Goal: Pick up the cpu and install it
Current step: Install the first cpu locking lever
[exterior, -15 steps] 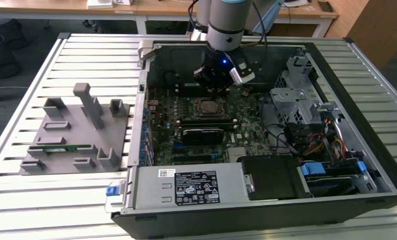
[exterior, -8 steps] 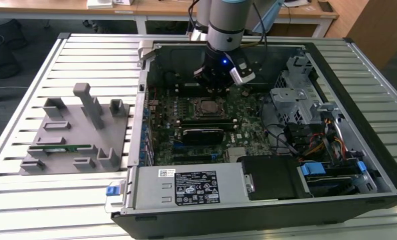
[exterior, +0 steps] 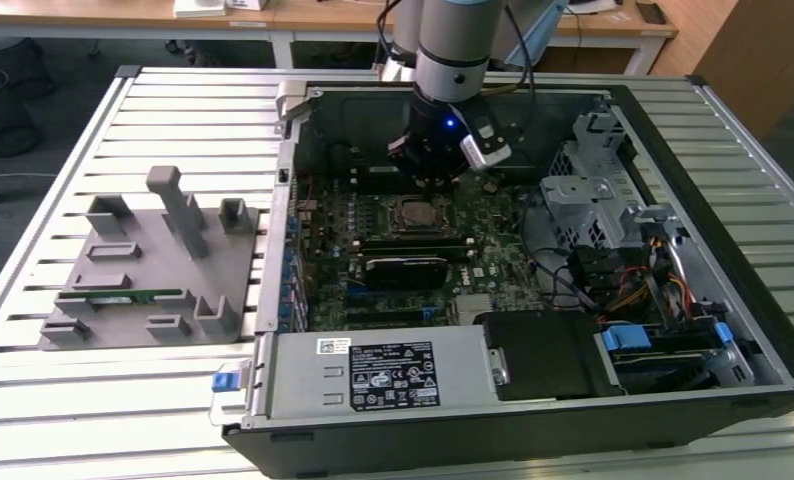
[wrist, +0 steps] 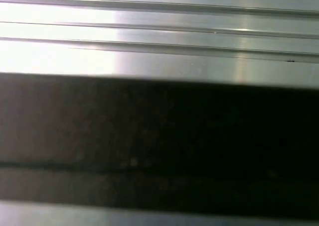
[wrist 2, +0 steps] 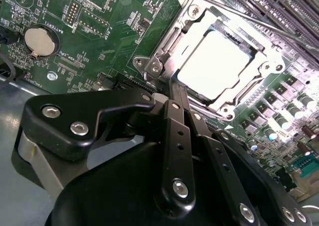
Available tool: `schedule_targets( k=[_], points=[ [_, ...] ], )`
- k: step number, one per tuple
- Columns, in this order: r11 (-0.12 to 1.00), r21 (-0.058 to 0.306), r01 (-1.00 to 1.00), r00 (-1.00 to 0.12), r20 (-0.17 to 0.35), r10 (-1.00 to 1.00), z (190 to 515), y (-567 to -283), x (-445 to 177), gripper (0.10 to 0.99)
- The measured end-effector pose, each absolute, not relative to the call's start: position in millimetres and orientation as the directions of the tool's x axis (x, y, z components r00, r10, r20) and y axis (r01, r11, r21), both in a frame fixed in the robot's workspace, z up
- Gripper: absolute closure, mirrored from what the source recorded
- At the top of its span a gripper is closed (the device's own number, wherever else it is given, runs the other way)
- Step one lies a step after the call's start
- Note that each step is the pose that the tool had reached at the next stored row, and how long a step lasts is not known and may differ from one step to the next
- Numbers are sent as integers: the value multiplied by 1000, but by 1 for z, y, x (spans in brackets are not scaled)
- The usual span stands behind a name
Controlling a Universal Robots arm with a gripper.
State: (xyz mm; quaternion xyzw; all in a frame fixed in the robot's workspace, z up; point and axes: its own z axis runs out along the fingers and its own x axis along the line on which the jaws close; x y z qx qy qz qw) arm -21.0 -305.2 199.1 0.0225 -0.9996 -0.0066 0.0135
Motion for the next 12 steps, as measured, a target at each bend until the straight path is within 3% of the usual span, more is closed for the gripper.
schedule_targets(
  k=[12],
  points=[
    [999,14,-45,-998,32,-45,197,-304,-20,980]
  ],
)
